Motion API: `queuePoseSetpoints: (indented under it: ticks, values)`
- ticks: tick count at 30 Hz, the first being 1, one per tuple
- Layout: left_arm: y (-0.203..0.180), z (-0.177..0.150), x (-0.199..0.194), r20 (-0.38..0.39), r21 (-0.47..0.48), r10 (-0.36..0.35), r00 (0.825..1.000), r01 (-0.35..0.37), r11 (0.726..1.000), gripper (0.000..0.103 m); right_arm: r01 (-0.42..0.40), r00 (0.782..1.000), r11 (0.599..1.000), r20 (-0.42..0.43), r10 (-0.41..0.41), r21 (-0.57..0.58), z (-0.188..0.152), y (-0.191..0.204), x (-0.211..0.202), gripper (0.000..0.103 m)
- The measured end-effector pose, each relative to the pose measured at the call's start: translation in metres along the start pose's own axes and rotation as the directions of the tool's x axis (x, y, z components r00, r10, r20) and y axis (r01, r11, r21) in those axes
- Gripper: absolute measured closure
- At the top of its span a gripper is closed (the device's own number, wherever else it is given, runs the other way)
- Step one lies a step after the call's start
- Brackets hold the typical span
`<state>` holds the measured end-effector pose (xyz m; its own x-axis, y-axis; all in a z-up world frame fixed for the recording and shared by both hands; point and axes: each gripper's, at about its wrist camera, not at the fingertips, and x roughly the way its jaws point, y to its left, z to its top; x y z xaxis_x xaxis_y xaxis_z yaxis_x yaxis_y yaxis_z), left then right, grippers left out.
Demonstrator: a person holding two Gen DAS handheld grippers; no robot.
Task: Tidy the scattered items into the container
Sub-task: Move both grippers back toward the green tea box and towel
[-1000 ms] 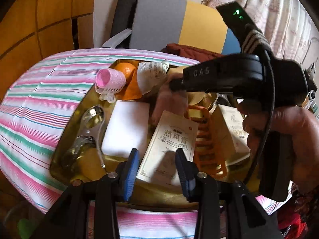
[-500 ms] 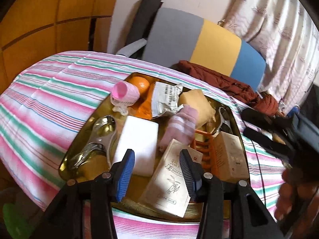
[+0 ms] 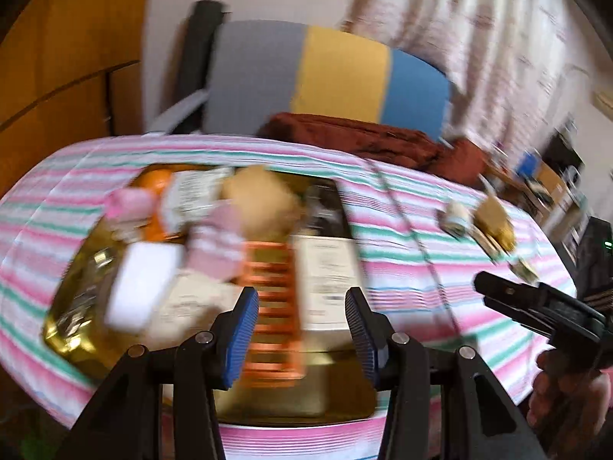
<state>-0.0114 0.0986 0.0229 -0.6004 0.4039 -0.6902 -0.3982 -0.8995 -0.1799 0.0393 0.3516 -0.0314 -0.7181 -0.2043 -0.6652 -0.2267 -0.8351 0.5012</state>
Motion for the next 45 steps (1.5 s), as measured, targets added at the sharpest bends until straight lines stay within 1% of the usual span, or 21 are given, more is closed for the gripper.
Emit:
queuePoseSetpoints:
  ticks: [5, 9, 11, 14, 16, 17, 19, 21, 22, 23, 25, 27, 30, 32, 33, 34, 36, 37, 41, 43, 45]
  values:
    - [-0.059, 0.001, 0.016, -0.043, 0.114, -0.096, 0.994, 0.1, 0.988, 0.055, 0.068, 0.997, 0.992, 0.02, -0.071, 0.108, -0.007, -0.058, -0.022, 0.029]
    - [-0.096, 0.001, 0.034, -0.109, 0.166, -0.136, 0.985, 0.153, 0.974, 0.055, 0.095, 0.993, 0.982, 0.055, -0.105, 0.163, -0.01, -0.093, -0.039, 0.029]
    - [-0.113, 0.001, 0.048, -0.142, 0.191, -0.151, 0.978, 0.176, 0.966, 0.055, 0.125, 0.986, 0.977, 0.084, -0.142, 0.174, -0.007, -0.108, -0.049, 0.029]
    - [-0.134, 0.0, 0.068, -0.179, 0.225, -0.148, 0.973, 0.187, 0.956, 0.055, 0.184, 0.968, 0.964, 0.136, -0.211, 0.191, 0.0, -0.13, -0.062, 0.029]
    - [-0.145, 0.002, 0.081, -0.193, 0.238, -0.156, 0.969, 0.2, 0.95, 0.055, 0.247, 0.944, 0.946, 0.17, -0.284, 0.211, 0.01, -0.15, -0.068, 0.028]
    - [-0.15, 0.003, 0.087, -0.198, 0.244, -0.157, 0.968, 0.204, 0.948, 0.055, 0.271, 0.931, 0.937, 0.186, -0.314, 0.22, 0.015, -0.158, -0.07, 0.024]
    - [-0.16, 0.007, 0.1, -0.206, 0.25, -0.158, 0.966, 0.208, 0.946, 0.055, 0.334, 0.894, 0.913, 0.229, -0.386, 0.236, 0.028, -0.175, -0.076, 0.018]
    - [-0.17, 0.012, 0.113, -0.21, 0.262, -0.158, 0.965, 0.212, 0.941, 0.055, 0.39, 0.856, 0.887, 0.257, -0.448, 0.248, 0.041, -0.19, -0.077, 0.015]
    - [-0.175, 0.015, 0.12, -0.217, 0.268, -0.162, 0.962, 0.219, 0.938, 0.055, 0.407, 0.845, 0.877, 0.26, -0.468, 0.256, 0.048, -0.198, -0.076, 0.015]
    - [-0.18, 0.019, 0.127, -0.225, 0.269, -0.163, 0.961, 0.222, 0.937, 0.055, 0.414, 0.84, 0.871, 0.256, -0.478, 0.266, 0.054, -0.206, -0.075, 0.014]
    - [-0.188, 0.028, 0.142, -0.238, 0.254, -0.168, 0.957, 0.229, 0.94, 0.052, 0.411, 0.846, 0.867, 0.238, -0.478, 0.281, 0.068, -0.218, -0.068, 0.014]
    - [-0.194, 0.041, 0.157, -0.241, 0.232, -0.158, 0.958, 0.215, 0.949, 0.049, 0.418, 0.85, 0.867, 0.219, -0.479, 0.272, 0.08, -0.227, -0.06, 0.014]
    - [-0.205, 0.059, 0.172, -0.213, 0.227, -0.15, 0.965, 0.199, 0.953, 0.044, 0.456, 0.845, 0.859, 0.189, -0.5, 0.233, 0.092, -0.231, -0.048, 0.011]
    - [-0.215, 0.071, 0.182, -0.193, 0.25, -0.141, 0.971, 0.188, 0.95, 0.039, 0.485, 0.834, 0.847, 0.177, -0.523, 0.219, 0.097, -0.236, -0.04, 0.011]
    - [-0.22, 0.076, 0.187, -0.191, 0.269, -0.133, 0.972, 0.183, 0.946, 0.038, 0.483, 0.838, 0.846, 0.163, -0.521, 0.224, 0.096, -0.24, -0.038, 0.011]
    - [-0.225, 0.08, 0.193, -0.193, 0.286, -0.13, 0.973, 0.182, 0.941, 0.038, 0.48, 0.84, 0.846, 0.157, -0.52, 0.232, 0.095, -0.244, -0.037, 0.012]
    - [-0.235, 0.087, 0.205, -0.194, 0.318, -0.12, 0.974, 0.178, 0.931, 0.037, 0.485, 0.831, 0.842, 0.174, -0.528, 0.239, 0.092, -0.243, -0.039, 0.022]
    - [-0.239, 0.09, 0.21, -0.194, 0.329, -0.118, 0.974, 0.177, 0.928, 0.037, 0.481, 0.831, 0.844, 0.18, -0.525, 0.238, 0.091, -0.243, -0.04, 0.026]
    - [-0.249, 0.096, 0.233, -0.224, 0.348, -0.106, 0.969, 0.182, 0.92, 0.037, 0.453, 0.838, 0.856, 0.208, -0.505, 0.25, 0.087, -0.246, -0.043, 0.026]
    - [-0.252, 0.097, 0.243, -0.238, 0.347, -0.113, 0.965, 0.193, 0.918, 0.037, 0.456, 0.836, 0.855, 0.211, -0.507, 0.248, 0.085, -0.245, -0.042, 0.026]
    - [-0.255, 0.098, 0.247, -0.23, 0.359, -0.12, 0.966, 0.199, 0.912, 0.037, 0.468, 0.83, 0.85, 0.21, -0.516, 0.241, 0.085, -0.242, -0.041, 0.026]
